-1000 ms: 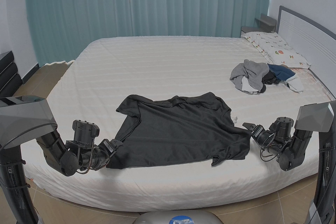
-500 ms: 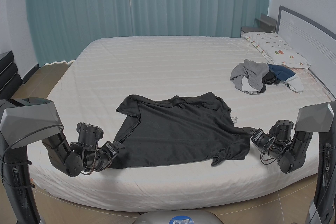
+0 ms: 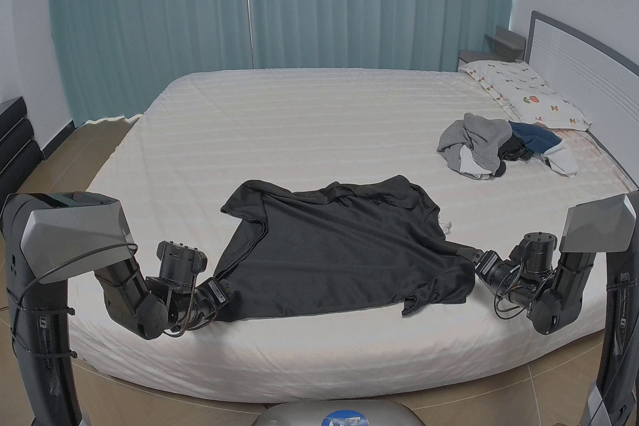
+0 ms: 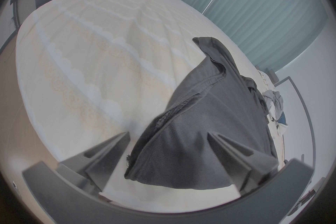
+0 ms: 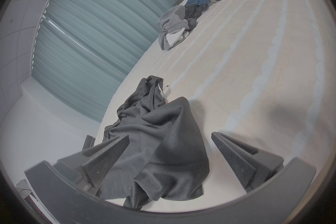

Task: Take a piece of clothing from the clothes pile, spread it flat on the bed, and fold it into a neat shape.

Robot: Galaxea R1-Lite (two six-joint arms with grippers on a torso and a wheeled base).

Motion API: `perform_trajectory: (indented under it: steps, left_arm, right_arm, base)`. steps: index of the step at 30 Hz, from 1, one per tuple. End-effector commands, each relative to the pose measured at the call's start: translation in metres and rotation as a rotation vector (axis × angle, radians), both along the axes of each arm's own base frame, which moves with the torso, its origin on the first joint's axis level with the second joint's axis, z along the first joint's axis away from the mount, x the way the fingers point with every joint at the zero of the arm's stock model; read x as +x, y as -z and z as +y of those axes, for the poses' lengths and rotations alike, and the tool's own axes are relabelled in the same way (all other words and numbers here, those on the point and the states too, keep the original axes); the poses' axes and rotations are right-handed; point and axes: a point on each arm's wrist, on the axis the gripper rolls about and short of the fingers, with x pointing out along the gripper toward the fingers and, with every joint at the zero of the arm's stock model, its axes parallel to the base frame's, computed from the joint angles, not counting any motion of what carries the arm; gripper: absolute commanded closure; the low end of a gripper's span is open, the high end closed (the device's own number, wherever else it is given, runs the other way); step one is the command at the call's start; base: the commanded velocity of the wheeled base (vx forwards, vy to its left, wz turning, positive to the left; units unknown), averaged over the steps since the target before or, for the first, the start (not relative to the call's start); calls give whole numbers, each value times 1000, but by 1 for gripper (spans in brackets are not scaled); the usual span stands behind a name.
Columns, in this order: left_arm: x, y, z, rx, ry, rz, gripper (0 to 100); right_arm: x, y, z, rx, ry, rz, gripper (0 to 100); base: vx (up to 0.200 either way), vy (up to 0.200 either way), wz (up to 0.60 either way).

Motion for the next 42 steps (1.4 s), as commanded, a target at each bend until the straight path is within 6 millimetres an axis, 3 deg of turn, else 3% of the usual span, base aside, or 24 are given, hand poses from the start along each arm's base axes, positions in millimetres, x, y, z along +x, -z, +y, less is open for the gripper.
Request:
perform_trajectory:
  steps: [1,9,13,19,20,29,36,37,42]
  left_arm:
    - [1,5,0,1,-8,10,100]
    - [3,-4,9,-49,-81,-23,100]
    - [8,-18,16,-139,-155,-86,100]
    - [12,-17,28,-154,-200,-89,100]
    - [13,-16,30,-156,-205,-94,100]
    - [15,-11,35,-162,-221,-130,100]
    - [13,-12,46,-159,-257,-128,100]
    - [13,-11,47,-163,-263,-127,100]
    - [14,-10,49,-168,-271,-133,100]
  right_arm:
    - [-4,-2,1,-4,-4,9,0]
    - [-13,6,5,-62,-48,44,0]
    - [-2,18,6,-64,-49,43,0]
    - [13,24,12,-61,-57,11,0]
    - [16,25,12,-61,-57,5,100]
    - [31,27,13,-54,-39,-36,100]
    - [58,-10,22,-61,-17,-191,100]
    - [70,-22,24,-69,-23,-215,100]
    - [99,-32,32,-91,-39,-196,100]
  base:
    - [0,0,0]
    - [0,0,0]
    - [0,0,0]
    - [0,0,0]
    - [0,0,0]
    - [0,0,0]
    - [0,0,0]
    - [0,0,0]
    - [0,0,0]
